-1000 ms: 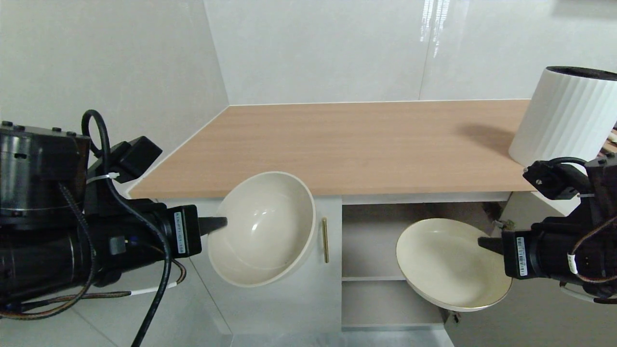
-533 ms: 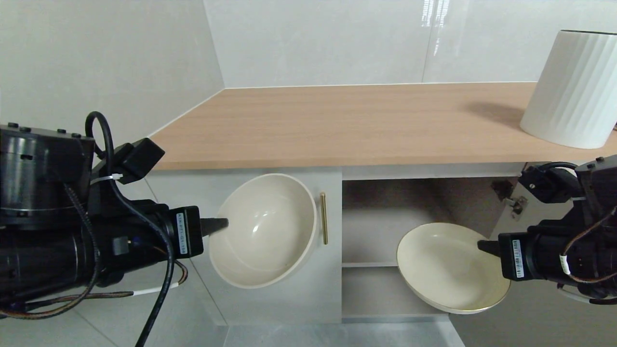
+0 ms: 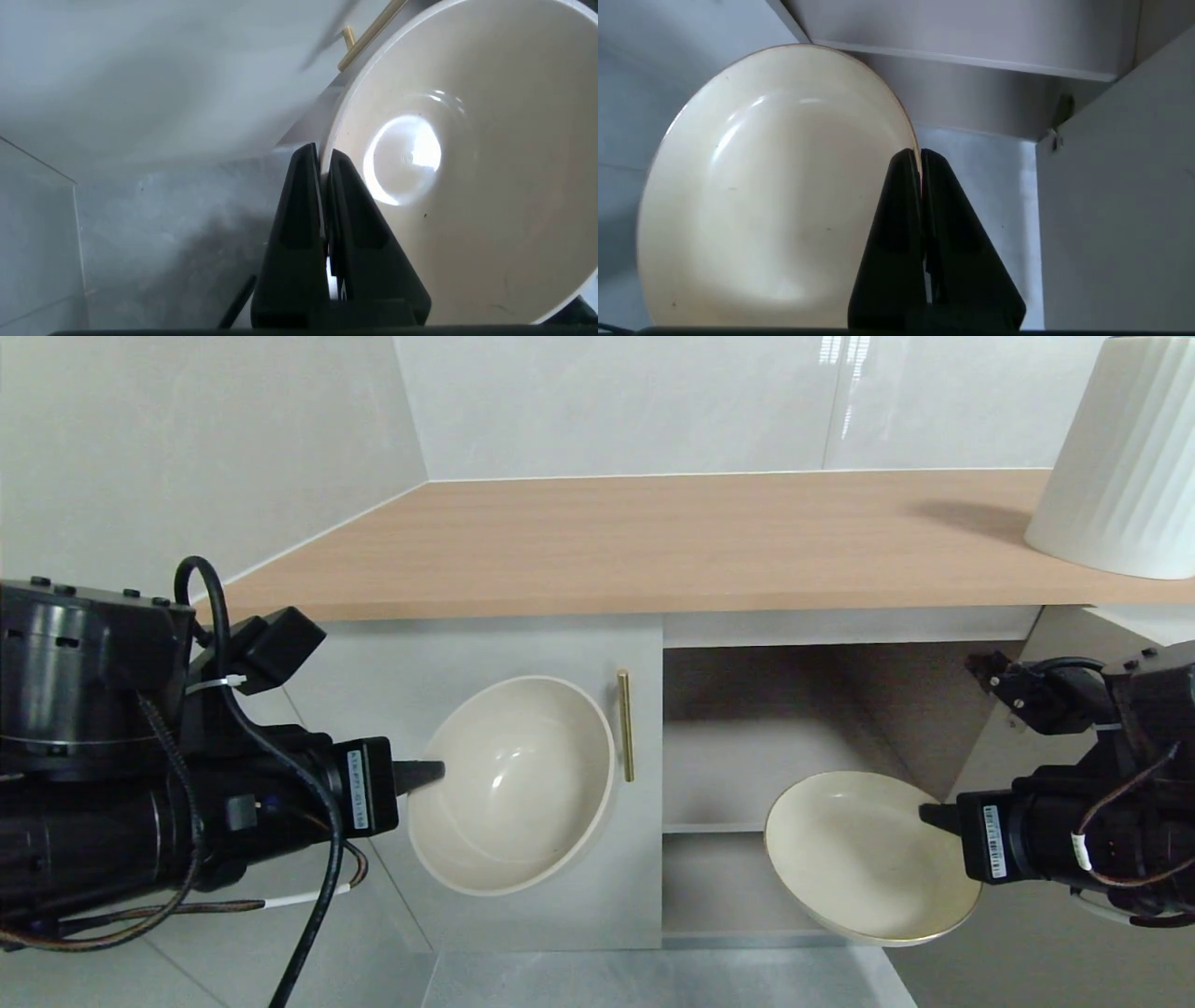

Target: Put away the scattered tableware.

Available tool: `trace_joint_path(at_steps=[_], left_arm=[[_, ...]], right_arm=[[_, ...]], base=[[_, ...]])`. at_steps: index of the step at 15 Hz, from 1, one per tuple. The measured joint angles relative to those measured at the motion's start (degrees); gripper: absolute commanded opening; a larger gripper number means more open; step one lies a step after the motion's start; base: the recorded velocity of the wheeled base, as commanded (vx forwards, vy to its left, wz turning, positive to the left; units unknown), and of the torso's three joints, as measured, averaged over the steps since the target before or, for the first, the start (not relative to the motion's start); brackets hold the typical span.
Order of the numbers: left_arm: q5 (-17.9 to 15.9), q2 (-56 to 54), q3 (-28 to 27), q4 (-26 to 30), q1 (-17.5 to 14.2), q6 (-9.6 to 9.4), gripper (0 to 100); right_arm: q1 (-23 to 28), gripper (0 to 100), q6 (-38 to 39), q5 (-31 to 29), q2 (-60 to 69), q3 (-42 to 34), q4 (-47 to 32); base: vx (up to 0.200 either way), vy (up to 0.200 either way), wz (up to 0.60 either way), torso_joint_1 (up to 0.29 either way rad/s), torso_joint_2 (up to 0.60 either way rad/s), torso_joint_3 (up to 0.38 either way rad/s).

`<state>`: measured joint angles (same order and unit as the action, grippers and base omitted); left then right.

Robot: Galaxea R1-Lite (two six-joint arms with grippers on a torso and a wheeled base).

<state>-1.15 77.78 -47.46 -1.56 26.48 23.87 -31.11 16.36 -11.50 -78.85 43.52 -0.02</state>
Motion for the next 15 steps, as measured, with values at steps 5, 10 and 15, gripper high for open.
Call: trace_joint_path(at_steps=[5, 10, 15], left_arm=[[0.0, 0.26, 0.0, 0.0, -0.02, 0.0, 0], [0.0, 0.85, 0.0, 0.01, 0.0, 0.02, 0], [0.04, 1.02, 0.0, 0.0, -0.02, 0.02, 0]], right_arm=[[0.13, 0, -0.05, 0.0, -5.63, 0.07, 6.07], [3.52, 0, 1.76, -0.13, -21.83, 0.22, 20.38], [6.14, 0, 7.83, -2.73, -34.88, 2.28, 30.56]], base=[[0.0, 0.0, 0.0, 0.0, 0.0, 0.0], [0.0, 0.0, 0.0, 0.0, 0.0, 0.0], [0.0, 0.0, 0.0, 0.0, 0.0, 0.0]])
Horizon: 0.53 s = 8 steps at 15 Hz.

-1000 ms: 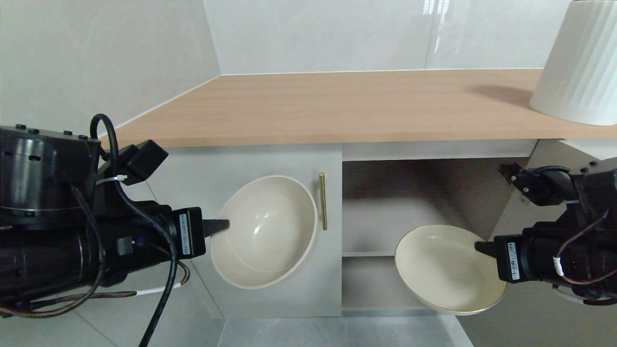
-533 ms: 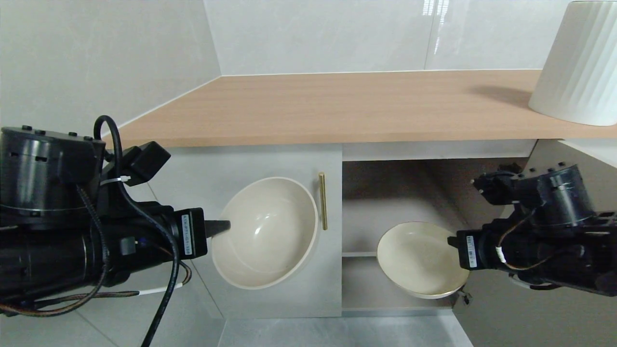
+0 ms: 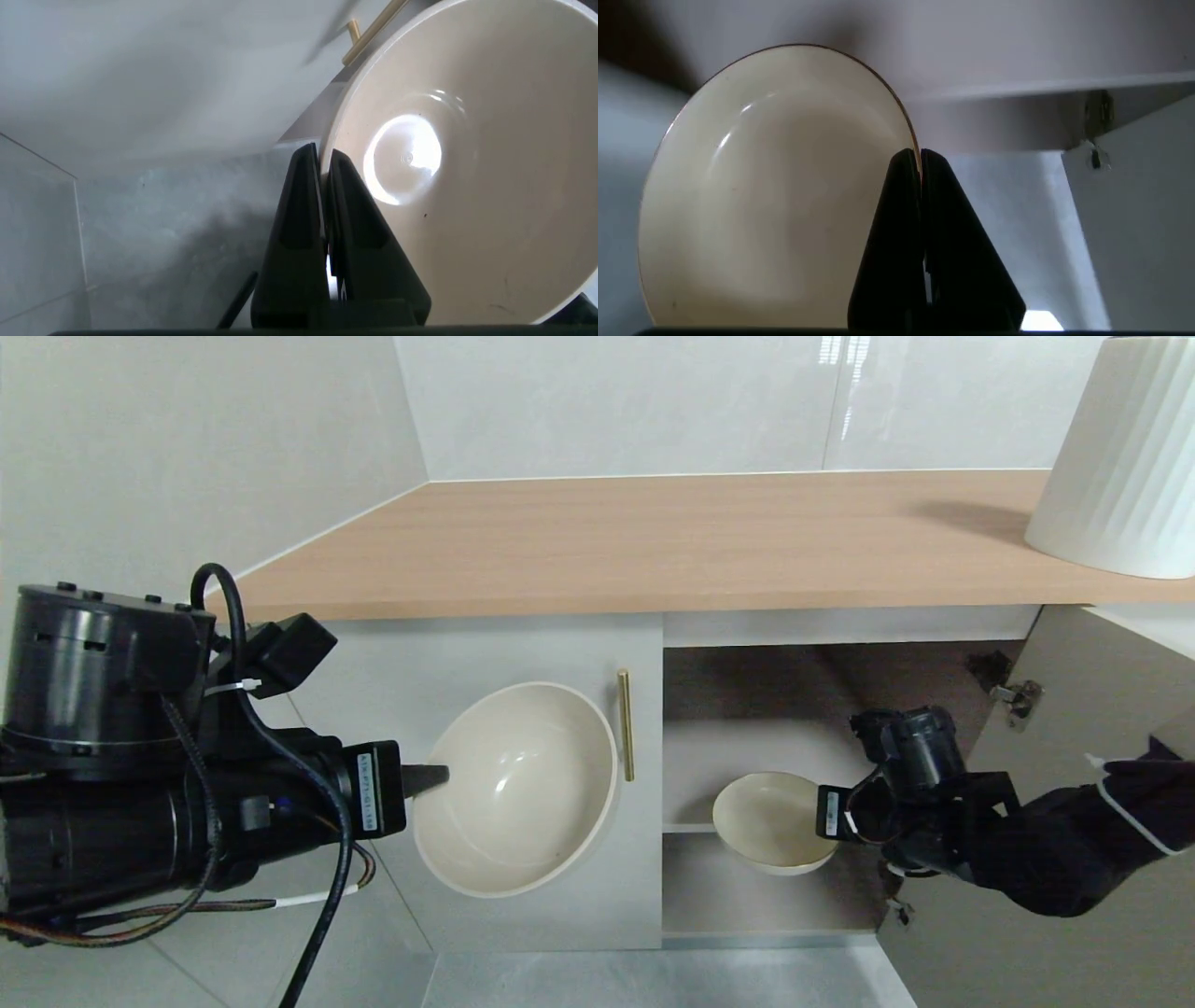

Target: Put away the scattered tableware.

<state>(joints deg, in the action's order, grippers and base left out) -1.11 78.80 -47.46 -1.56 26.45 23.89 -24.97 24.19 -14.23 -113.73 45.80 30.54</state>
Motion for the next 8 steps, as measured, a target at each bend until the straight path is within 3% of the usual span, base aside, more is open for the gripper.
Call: trace_joint_path(at_steps=[8], left_arm=[[0.05, -0.05, 0.0, -0.07, 0.0, 0.09, 0]], right_arm=[[3.91, 0, 1.69, -10.2, -15.26, 9.11, 8.92]], base=[[0.0, 0.0, 0.0, 0.0, 0.0, 0.0]])
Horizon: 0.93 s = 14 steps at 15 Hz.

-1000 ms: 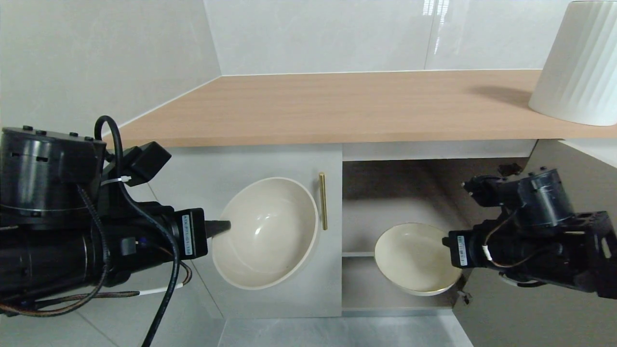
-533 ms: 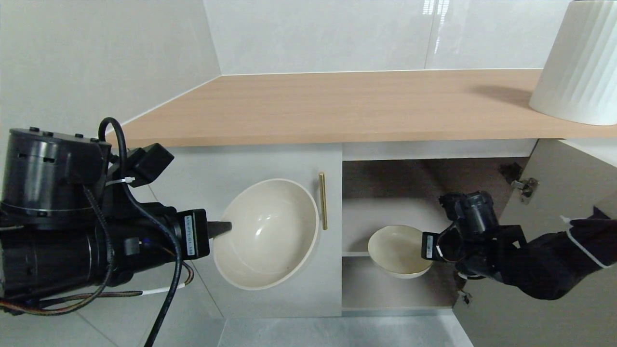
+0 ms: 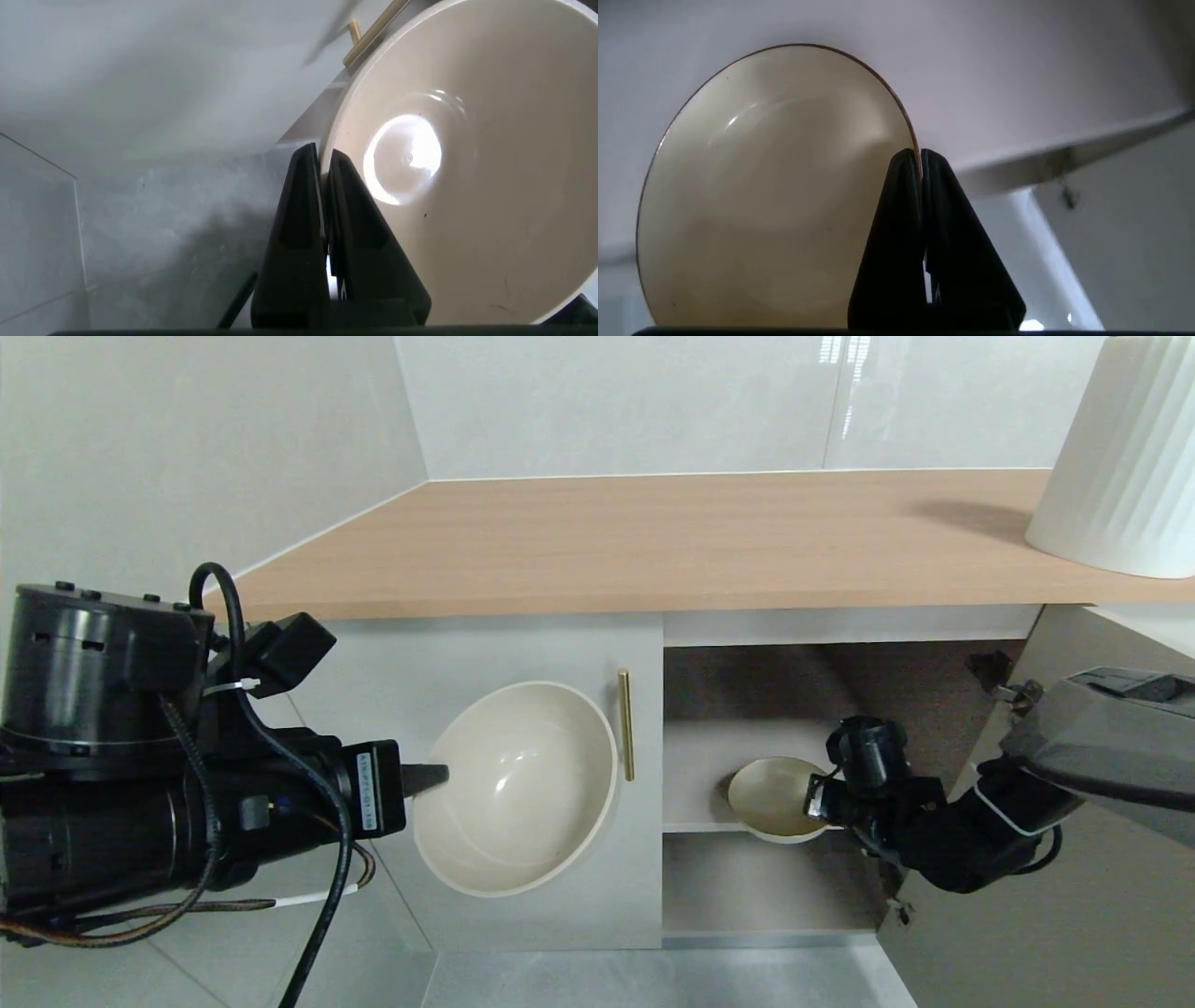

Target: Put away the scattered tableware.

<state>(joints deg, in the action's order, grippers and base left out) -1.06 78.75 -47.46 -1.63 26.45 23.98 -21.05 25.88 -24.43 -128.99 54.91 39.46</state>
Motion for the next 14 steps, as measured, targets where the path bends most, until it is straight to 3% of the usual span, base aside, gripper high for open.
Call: trace_joint_path(at_steps=[6, 14], left_arm=[[0.02, 0.3, 0.0, -0.02, -0.02, -0.01, 0], [0.0, 0.44, 0.0, 0.0, 0.02, 0.0, 0]], right_arm=[[2.6, 0, -0.46, -4.14, -6.33, 6.21, 0.24], [3.43, 0, -0.49, -4.85, -10.02, 11.28, -0.02]], base=[[0.0, 0.0, 0.0, 0.0, 0.0, 0.0], [0.0, 0.0, 0.0, 0.0, 0.0, 0.0]])
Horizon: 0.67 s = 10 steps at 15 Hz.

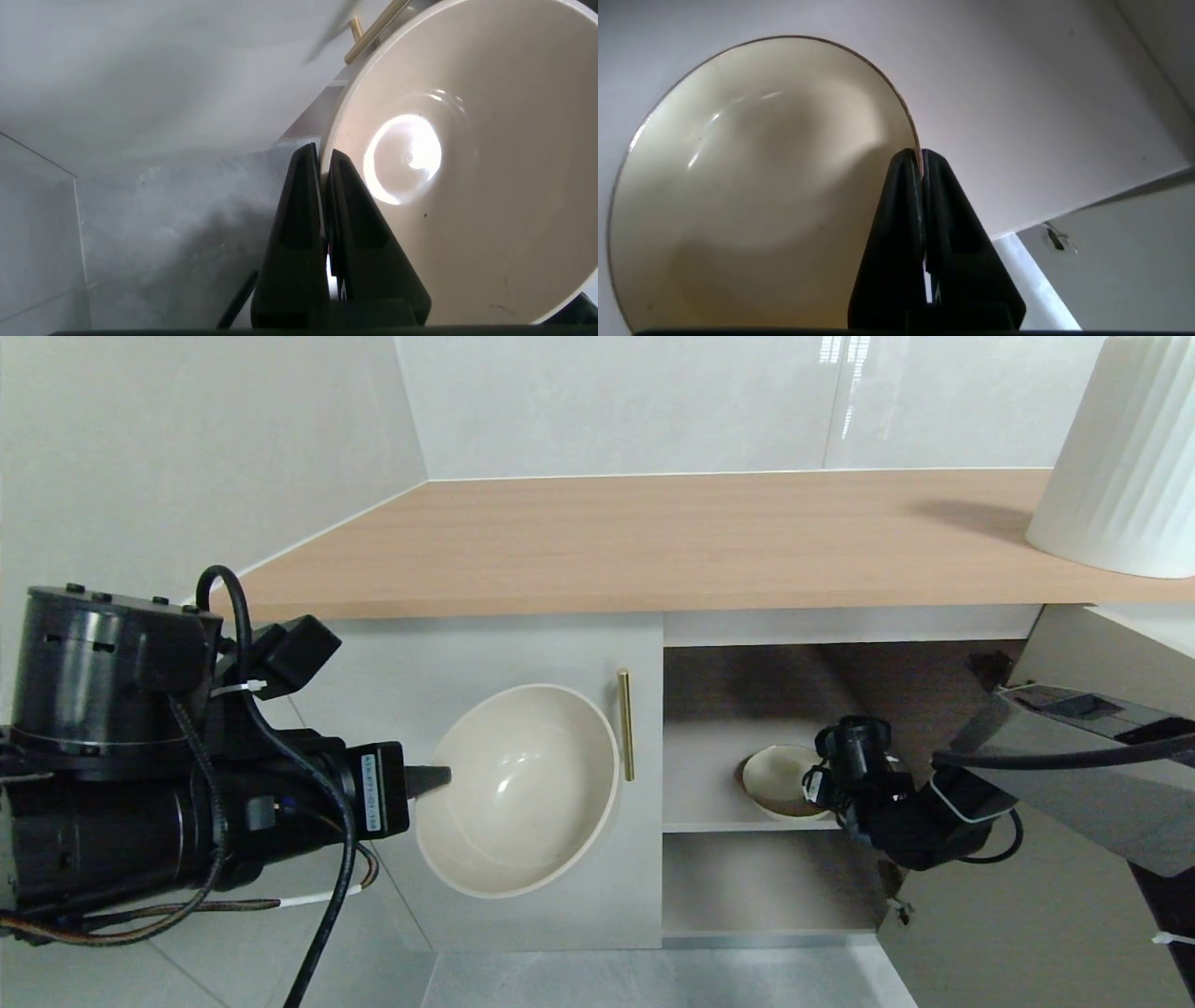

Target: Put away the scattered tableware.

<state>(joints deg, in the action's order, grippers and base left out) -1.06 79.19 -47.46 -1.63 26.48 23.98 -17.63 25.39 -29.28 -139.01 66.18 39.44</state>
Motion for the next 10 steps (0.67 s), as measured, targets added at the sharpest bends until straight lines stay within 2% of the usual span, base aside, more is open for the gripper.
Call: trace_joint_path(at_steps=[6, 7, 10], left_arm=[[0.0, -0.13, -0.06, 0.0, -0.02, 0.0, 0], [0.02, -0.15, -0.09, -0.02, 0.0, -0.01, 0], [0.02, -0.22, -0.09, -0.02, 0.0, 0.05, 0]], right_arm=[[0.07, 0, 0.04, -0.24, -0.79, 1.32, 0.11], [0.07, 100, 0.06, -0.24, -0.84, 1.37, 0.09], [0.1, 100, 0.39, -0.24, -0.88, 1.49, 0.9]], base=[[0.0, 0.0, 0.0, 0.0, 0.0, 0.0], [0.0, 0.0, 0.0, 0.0, 0.0, 0.0], [0.0, 0.0, 0.0, 0.0, 0.0, 0.0]])
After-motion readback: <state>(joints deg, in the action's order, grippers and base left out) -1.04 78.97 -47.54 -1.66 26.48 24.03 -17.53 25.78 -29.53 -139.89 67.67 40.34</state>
